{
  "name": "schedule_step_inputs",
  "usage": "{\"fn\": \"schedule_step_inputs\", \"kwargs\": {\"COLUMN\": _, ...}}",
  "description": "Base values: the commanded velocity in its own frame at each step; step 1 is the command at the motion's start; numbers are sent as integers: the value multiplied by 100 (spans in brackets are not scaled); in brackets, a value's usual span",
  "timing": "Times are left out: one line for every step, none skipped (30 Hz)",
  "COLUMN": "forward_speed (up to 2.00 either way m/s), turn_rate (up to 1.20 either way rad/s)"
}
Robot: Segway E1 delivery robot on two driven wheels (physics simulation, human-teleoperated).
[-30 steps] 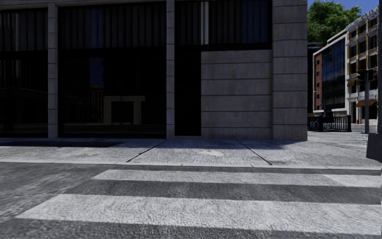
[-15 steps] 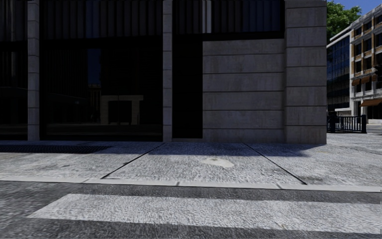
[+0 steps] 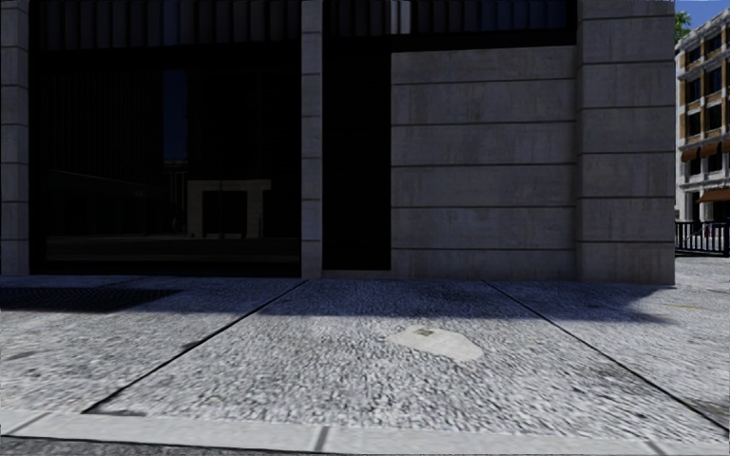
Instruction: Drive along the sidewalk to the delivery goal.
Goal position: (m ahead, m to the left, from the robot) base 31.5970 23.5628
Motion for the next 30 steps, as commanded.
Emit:
{"fn": "schedule_step_inputs", "kwargs": {"forward_speed": 196, "turn_rate": 0}}
{"fn": "schedule_step_inputs", "kwargs": {"forward_speed": 196, "turn_rate": 0}}
{"fn": "schedule_step_inputs", "kwargs": {"forward_speed": 196, "turn_rate": 0}}
{"fn": "schedule_step_inputs", "kwargs": {"forward_speed": 196, "turn_rate": 0}}
{"fn": "schedule_step_inputs", "kwargs": {"forward_speed": 196, "turn_rate": 0}}
{"fn": "schedule_step_inputs", "kwargs": {"forward_speed": 196, "turn_rate": 0}}
{"fn": "schedule_step_inputs", "kwargs": {"forward_speed": 182, "turn_rate": 0}}
{"fn": "schedule_step_inputs", "kwargs": {"forward_speed": 182, "turn_rate": 0}}
{"fn": "schedule_step_inputs", "kwargs": {"forward_speed": 153, "turn_rate": 0}}
{"fn": "schedule_step_inputs", "kwargs": {"forward_speed": 130, "turn_rate": 0}}
{"fn": "schedule_step_inputs", "kwargs": {"forward_speed": 119, "turn_rate": 3}}
{"fn": "schedule_step_inputs", "kwargs": {"forward_speed": 113, "turn_rate": 19}}
{"fn": "schedule_step_inputs", "kwargs": {"forward_speed": 113, "turn_rate": 19}}
{"fn": "schedule_step_inputs", "kwargs": {"forward_speed": 112, "turn_rate": 31}}
{"fn": "schedule_step_inputs", "kwargs": {"forward_speed": 112, "turn_rate": 40}}
{"fn": "schedule_step_inputs", "kwargs": {"forward_speed": 112, "turn_rate": 50}}
{"fn": "schedule_step_inputs", "kwargs": {"forward_speed": 112, "turn_rate": 50}}
{"fn": "schedule_step_inputs", "kwargs": {"forward_speed": 111, "turn_rate": 62}}
{"fn": "schedule_step_inputs", "kwargs": {"forward_speed": 111, "turn_rate": 70}}
{"fn": "schedule_step_inputs", "kwargs": {"forward_speed": 111, "turn_rate": 73}}
{"fn": "schedule_step_inputs", "kwargs": {"forward_speed": 111, "turn_rate": 74}}
{"fn": "schedule_step_inputs", "kwargs": {"forward_speed": 111, "turn_rate": 74}}
{"fn": "schedule_step_inputs", "kwargs": {"forward_speed": 111, "turn_rate": 74}}
{"fn": "schedule_step_inputs", "kwargs": {"forward_speed": 111, "turn_rate": 74}}
{"fn": "schedule_step_inputs", "kwargs": {"forward_speed": 112, "turn_rate": 74}}
{"fn": "schedule_step_inputs", "kwargs": {"forward_speed": 114, "turn_rate": 74}}
{"fn": "schedule_step_inputs", "kwargs": {"forward_speed": 114, "turn_rate": 74}}
{"fn": "schedule_step_inputs", "kwargs": {"forward_speed": 117, "turn_rate": 74}}
{"fn": "schedule_step_inputs", "kwargs": {"forward_speed": 120, "turn_rate": 74}}
{"fn": "schedule_step_inputs", "kwargs": {"forward_speed": 121, "turn_rate": 74}}
